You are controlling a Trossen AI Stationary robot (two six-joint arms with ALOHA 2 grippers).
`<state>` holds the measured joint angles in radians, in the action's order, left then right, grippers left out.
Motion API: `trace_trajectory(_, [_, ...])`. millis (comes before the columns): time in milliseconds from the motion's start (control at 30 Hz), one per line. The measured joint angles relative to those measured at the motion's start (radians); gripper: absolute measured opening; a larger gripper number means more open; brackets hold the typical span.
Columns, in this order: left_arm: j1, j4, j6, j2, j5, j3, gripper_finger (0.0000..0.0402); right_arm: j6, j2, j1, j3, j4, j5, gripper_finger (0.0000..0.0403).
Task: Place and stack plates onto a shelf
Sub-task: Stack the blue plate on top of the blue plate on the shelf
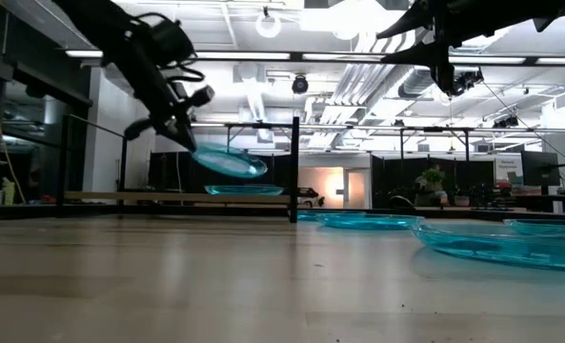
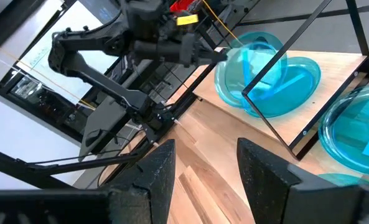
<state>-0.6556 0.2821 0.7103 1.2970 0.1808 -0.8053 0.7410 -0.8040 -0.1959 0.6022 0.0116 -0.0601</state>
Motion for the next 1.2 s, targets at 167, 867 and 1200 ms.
trace_trajectory(167, [0.0, -0.004, -0.024, 0.082, -0.005, -0.054, 0.0, 0.0, 0.0, 0.0, 0.0, 0.0, 0.0, 0.0156])
trace_trajectory(867, [0.031, -0.051, -0.034, 0.167, 0.051, -0.08, 0.0, 0.003, 0.0, 0.0, 0.0, 0.0, 0.0, 0.0156])
trace_trajectory(1200, [0.037, -0.048, -0.034, 0.167, 0.064, -0.08, 0.0023, 0.0, 0.0, 0.0, 0.0, 0.0, 0.0, 0.0156])
